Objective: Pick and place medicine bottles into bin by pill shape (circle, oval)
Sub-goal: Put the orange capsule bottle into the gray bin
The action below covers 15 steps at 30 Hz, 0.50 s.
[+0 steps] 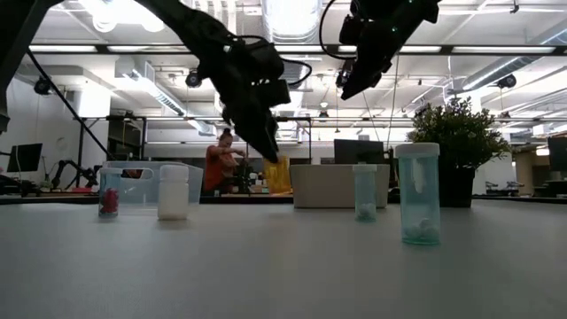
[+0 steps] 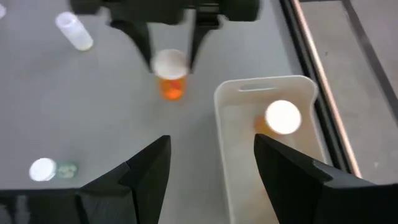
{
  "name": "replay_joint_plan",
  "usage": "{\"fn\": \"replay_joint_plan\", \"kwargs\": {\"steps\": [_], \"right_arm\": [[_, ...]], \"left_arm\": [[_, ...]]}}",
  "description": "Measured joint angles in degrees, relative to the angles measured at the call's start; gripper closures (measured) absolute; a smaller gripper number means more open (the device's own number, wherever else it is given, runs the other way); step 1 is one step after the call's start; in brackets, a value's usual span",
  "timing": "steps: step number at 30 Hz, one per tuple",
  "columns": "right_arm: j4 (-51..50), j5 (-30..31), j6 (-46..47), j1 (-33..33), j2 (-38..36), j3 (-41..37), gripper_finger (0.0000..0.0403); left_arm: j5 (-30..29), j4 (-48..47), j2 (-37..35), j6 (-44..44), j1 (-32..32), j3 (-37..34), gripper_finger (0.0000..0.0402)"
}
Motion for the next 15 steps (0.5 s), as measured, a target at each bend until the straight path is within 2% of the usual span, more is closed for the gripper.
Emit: {"fn": "replay_joint_plan", "kwargs": {"steps": [3, 6, 11, 15], "right_arm": [[0.0, 0.0, 0.9, 1.3, 0.0, 0.0, 0.0179], [0.1, 0.1, 2.0, 2.1, 0.0, 0.0, 0.0179], [1.3, 0.2, 3.5, 3.1, 0.1, -0.1, 0.0179], [6.6, 0.2, 4.4, 4.2, 0.1, -1.6, 0.0179]], "left_arm": [[-2.8, 0.8, 0.0, -0.8, -0.2, -0.7, 0.0178], [-3.0, 0.9, 0.0, -0.8, -0.2, -1.3, 0.0167], [-3.2, 0.9, 0.0, -0.3, -0.2, -1.6, 0.0163], [-4.1, 0.5, -1.6, 0.7, -0.3, -1.7, 0.0162]]}}
